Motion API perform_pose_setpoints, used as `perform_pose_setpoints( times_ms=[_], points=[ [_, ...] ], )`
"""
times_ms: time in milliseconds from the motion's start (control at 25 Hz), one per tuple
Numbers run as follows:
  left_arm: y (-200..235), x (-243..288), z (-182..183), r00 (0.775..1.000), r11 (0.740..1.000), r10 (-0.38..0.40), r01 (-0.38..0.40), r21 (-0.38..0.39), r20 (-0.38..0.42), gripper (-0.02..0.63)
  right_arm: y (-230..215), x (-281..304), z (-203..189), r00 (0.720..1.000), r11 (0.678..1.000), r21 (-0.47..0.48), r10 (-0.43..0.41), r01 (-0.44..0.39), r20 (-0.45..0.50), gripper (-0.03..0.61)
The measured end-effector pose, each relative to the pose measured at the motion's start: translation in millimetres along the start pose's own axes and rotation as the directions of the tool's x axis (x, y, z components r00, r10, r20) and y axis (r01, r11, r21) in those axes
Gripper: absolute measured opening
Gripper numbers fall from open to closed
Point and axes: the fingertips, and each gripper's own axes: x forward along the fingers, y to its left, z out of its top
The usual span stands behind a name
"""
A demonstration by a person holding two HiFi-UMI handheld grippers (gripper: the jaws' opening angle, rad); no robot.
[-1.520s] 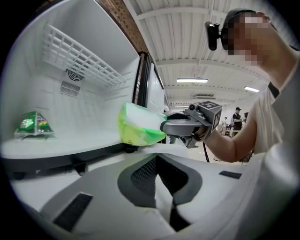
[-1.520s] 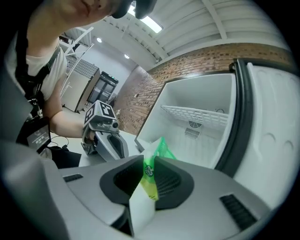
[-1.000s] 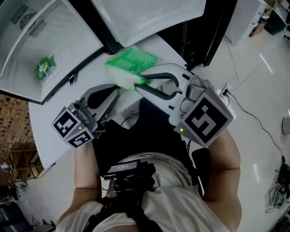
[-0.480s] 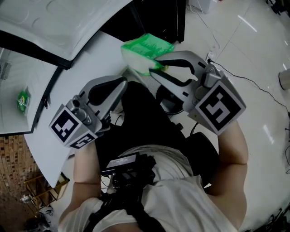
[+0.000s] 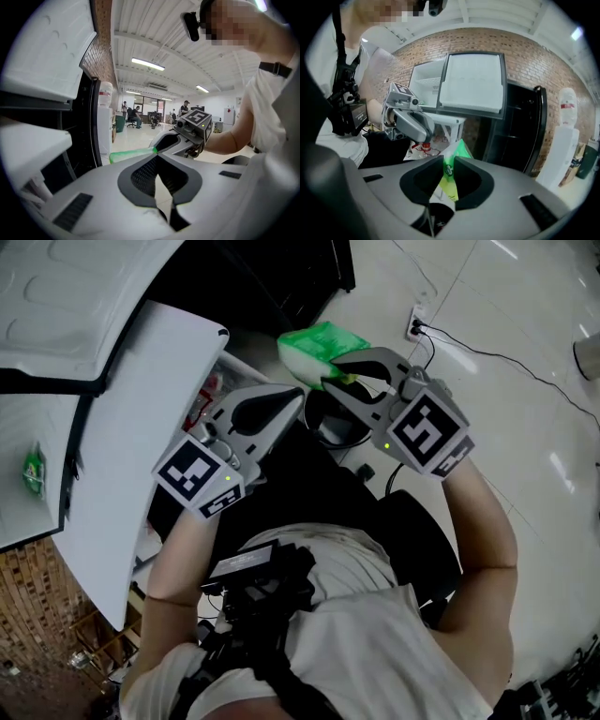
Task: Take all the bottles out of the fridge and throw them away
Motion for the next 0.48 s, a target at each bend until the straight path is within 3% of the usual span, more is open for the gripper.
perform_pose_setpoints(
  times_ms=[160, 480],
  points=[
    [1.3, 26.1, -40.4, 0.998, 0.998, -0.002, -0.002, -0.061, -0.057, 0.014, 8.4, 19.8, -67.5, 0.995, 0.999, 0.029, 0.044, -0.041, -0.090, 0.067],
    [3.9, 64.6, -85.8, 0.987, 0.996, -0.032, 0.019, -0.083, -0.160, 0.014, 15.3, 61.0, -193.2, 0.956, 0.984, 0.158, 0.119, -0.078, -0.267, 0.066]
  ],
)
